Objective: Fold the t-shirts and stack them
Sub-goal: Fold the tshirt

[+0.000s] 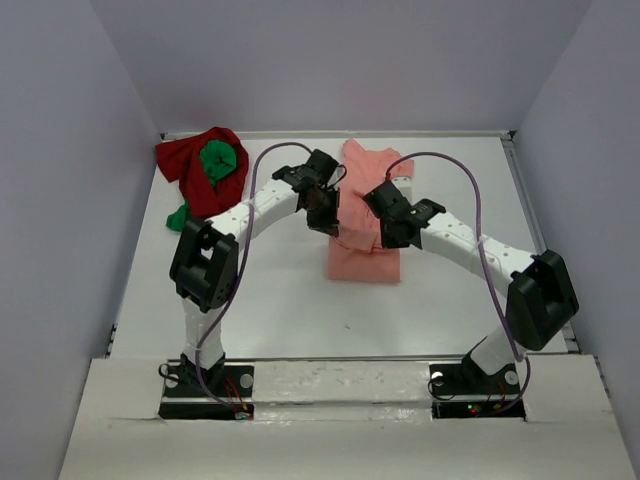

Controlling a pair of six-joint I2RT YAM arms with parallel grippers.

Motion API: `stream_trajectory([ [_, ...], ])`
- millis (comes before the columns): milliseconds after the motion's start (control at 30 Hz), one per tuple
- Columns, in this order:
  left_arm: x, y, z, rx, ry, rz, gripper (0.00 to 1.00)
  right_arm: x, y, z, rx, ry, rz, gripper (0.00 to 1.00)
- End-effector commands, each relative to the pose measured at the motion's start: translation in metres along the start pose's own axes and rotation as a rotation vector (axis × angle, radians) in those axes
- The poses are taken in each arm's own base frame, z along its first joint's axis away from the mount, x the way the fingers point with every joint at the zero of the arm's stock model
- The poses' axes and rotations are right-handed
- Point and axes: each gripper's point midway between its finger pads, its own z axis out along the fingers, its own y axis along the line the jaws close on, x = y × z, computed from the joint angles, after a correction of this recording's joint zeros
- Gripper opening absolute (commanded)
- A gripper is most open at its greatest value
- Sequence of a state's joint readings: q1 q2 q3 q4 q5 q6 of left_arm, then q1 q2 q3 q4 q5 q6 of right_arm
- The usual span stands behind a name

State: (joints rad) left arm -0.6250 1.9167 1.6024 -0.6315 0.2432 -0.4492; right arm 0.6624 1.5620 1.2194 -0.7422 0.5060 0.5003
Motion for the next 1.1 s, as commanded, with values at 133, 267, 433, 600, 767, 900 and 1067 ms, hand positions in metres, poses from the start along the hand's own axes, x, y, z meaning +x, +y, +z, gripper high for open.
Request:
stream_trajectory([
  [133, -0.027, -0.003, -0.005, 0.033, -0.014, 0.043, 0.00, -0.038, 0.013, 0.018, -0.067, -0.029, -0.003, 0.00],
  [267, -0.034, -0.001, -0.001, 0.043, -0.008, 0.042, 0.00, -0.036, 0.008, 0.034, -0.031, -0.003, -0.008, 0.00],
  [433, -0.050, -0.006, -0.003, 0.050, -0.028, 0.051, 0.00, -0.043, 0.000, 0.049, -0.020, 0.012, 0.009, 0.00],
  [600, -0.064, -0.004, 0.004, 0.051, -0.027, 0.066, 0.00, -0.044, -0.001, 0.058, -0.004, 0.023, 0.008, 0.00],
  [767, -0.066, -0.005, 0.020, 0.077, 0.007, 0.079, 0.00, -0.041, 0.002, 0.063, -0.009, 0.036, -0.001, 0.00],
  [900, -0.067, -0.004, 0.032, 0.089, 0.026, 0.088, 0.00, -0.041, 0.002, 0.068, -0.011, 0.047, 0.004, 0.00],
  [1067, -0.072, -0.003, 0.041, 0.093, 0.036, 0.104, 0.00, -0.039, 0.003, 0.078, -0.003, 0.075, 0.002, 0.00],
])
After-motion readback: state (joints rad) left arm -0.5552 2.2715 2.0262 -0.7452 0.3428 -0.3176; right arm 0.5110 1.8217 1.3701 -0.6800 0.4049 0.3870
